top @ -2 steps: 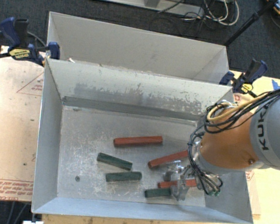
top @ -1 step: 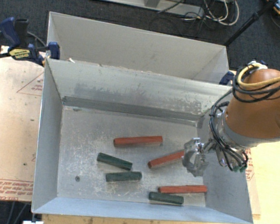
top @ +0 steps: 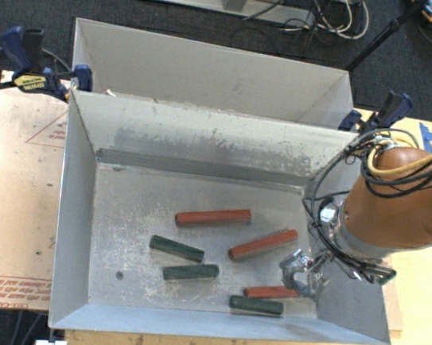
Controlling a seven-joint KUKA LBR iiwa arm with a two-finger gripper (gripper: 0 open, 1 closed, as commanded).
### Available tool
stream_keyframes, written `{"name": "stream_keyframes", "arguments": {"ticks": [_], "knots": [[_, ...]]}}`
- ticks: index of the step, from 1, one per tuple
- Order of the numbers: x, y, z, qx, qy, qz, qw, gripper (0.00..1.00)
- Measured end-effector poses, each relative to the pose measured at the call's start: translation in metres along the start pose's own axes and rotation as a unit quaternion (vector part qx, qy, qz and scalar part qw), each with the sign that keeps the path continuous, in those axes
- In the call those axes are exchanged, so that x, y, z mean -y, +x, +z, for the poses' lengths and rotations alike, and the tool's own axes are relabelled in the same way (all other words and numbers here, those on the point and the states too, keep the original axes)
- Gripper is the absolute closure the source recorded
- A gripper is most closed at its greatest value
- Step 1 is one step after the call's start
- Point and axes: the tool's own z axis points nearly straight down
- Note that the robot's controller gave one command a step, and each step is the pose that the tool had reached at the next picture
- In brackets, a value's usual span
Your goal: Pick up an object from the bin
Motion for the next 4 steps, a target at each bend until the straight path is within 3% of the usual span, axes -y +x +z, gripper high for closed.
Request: {"name": "stream_keyframes", "arguments": {"ticks": [1, 2, 3, 4], "knots": [[0.0, -0.001, -0.001, 0.001, 0.001, -0.001, 1.0, 0.0], [-0.034, -0.053, 0.075, 0.0003, -0.003, -0.027, 0.9996, 0.0], [0.025, -0.061, 0.083, 0.0027, 0.002, 0.022, 0.9997, 0.0], [0.006, -0.085, 0.036, 0.0043, 0.002, 0.024, 0.9997, 0.0]]}}
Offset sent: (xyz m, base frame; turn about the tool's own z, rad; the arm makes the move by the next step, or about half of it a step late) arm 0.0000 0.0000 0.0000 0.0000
